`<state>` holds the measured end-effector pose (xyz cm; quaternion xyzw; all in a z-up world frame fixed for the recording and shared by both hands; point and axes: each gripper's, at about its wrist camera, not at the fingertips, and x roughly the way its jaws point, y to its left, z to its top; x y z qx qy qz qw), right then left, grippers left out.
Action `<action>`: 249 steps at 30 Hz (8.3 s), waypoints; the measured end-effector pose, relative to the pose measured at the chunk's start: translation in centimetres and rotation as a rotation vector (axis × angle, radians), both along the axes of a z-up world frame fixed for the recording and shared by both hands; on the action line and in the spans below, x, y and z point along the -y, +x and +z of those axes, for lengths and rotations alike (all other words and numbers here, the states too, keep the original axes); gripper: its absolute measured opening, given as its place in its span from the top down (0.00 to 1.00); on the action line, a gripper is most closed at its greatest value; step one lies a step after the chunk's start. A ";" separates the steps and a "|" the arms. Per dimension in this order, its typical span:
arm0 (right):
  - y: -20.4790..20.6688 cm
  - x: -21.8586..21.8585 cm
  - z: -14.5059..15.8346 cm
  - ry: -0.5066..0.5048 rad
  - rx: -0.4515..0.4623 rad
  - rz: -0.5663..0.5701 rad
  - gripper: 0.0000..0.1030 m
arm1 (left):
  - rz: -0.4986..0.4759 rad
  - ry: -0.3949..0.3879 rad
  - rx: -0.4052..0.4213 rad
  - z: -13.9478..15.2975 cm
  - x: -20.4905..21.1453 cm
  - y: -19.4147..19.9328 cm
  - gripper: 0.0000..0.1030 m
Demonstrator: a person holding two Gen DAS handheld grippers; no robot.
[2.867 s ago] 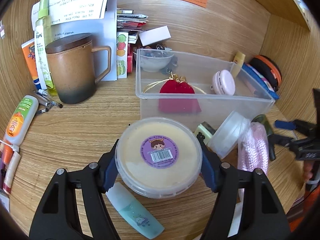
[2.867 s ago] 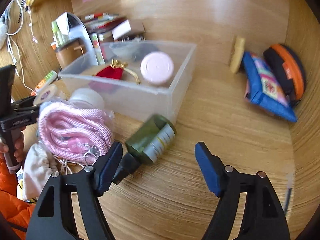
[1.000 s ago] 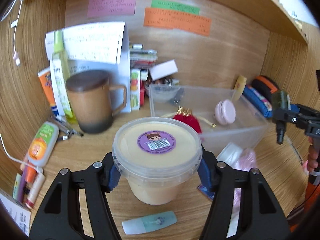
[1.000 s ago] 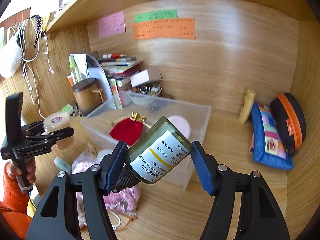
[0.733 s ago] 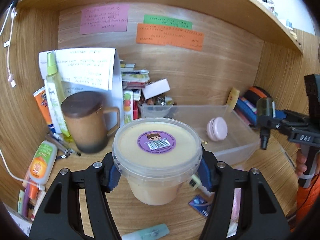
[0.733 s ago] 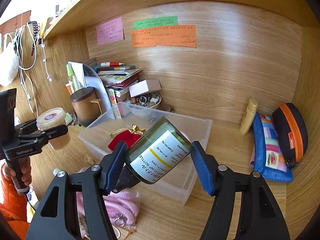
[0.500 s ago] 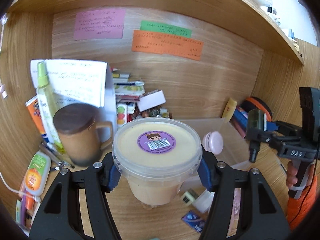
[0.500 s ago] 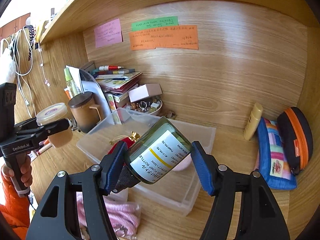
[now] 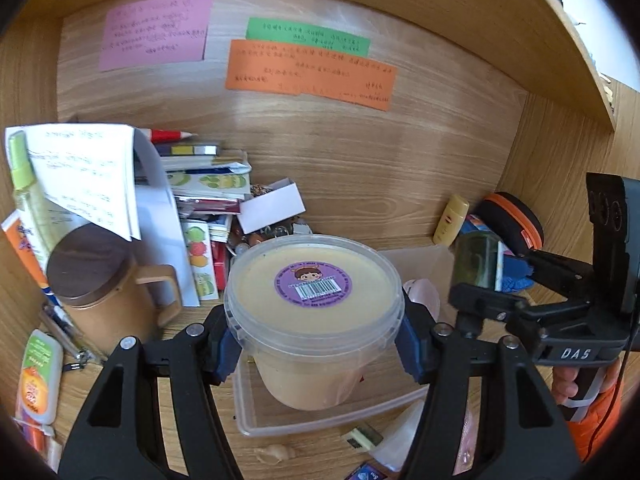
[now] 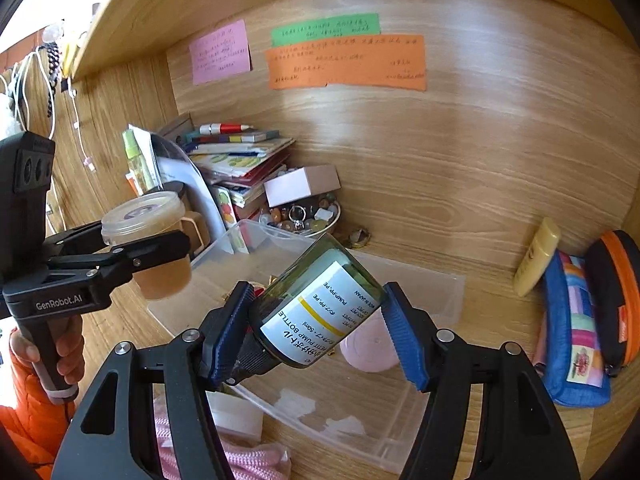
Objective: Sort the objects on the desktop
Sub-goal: 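Lift the tub and green bottle with both grippers and carry them over the bin, then lower the tub into the bin with the left gripper while the right gripper drops the bottle, then move the right gripper to the bagged pink rope and close on it, then lift the bagged pink rope with the right gripper while the left gripper grasps the blue-white roll-on bottle, then carry the rope and roll-on bottle over the bin and release both into it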
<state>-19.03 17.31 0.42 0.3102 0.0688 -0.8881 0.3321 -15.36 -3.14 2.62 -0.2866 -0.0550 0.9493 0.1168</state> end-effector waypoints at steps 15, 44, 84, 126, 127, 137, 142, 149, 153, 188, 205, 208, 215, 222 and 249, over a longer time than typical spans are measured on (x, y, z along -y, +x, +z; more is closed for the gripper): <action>-1.6 2.6 -3.2 0.061 0.060 -0.007 0.40 | -0.042 -0.017 0.078 -2.9 -0.7 -2.1 0.39; -2.8 2.8 -5.7 0.108 0.126 -0.010 0.37 | -0.037 -0.083 0.165 -5.8 -1.3 -3.0 0.39; 4.2 1.0 0.0 0.064 -0.067 -0.046 0.02 | 0.044 -0.066 0.013 -1.2 2.5 5.3 0.02; 11.4 4.2 -7.9 0.151 0.145 -0.066 0.00 | 0.144 -0.032 0.247 -10.0 5.7 16.3 0.02; 11.5 4.5 -8.0 0.177 0.131 -0.064 0.00 | 0.138 -0.029 0.250 -10.1 5.6 16.3 0.02; 11.8 4.9 -8.9 0.276 0.008 -0.074 0.11 | 0.134 -0.015 0.285 -11.0 5.2 15.5 0.02; 11.8 3.7 -8.4 0.233 0.006 -0.076 0.23 | 0.170 -0.015 0.288 -11.1 5.5 15.1 0.02; 12.0 2.2 -7.1 0.187 0.009 -0.039 0.47 | 0.208 -0.065 0.300 -11.4 4.2 14.4 0.02; 11.9 0.7 -6.2 0.144 0.020 -0.027 0.57 | 0.245 -0.127 0.304 -11.4 3.0 13.9 0.02; 9.3 -5.0 -4.7 0.093 -0.017 -0.071 0.78 | 0.354 -0.097 0.225 -10.7 2.7 13.8 0.30; 9.5 -5.4 -1.0 0.094 -0.095 -0.102 0.80 | 0.269 -0.090 0.114 -7.1 2.3 12.0 0.30; 9.6 -5.5 -0.2 0.098 -0.117 -0.116 0.79 | 0.247 -0.097 0.098 -6.3 2.0 11.4 0.30; 8.9 -5.2 0.8 0.067 -0.111 -0.105 0.80 | 0.181 -0.117 0.048 -3.9 1.7 9.8 0.30; 8.0 -4.3 2.4 0.063 -0.135 -0.085 0.80 | 0.128 -0.083 0.020 -2.1 1.9 8.3 0.30; 1.0 -2.2 1.5 0.040 -0.075 -0.073 0.79 | -0.018 -0.080 0.094 -2.8 -1.5 2.3 0.30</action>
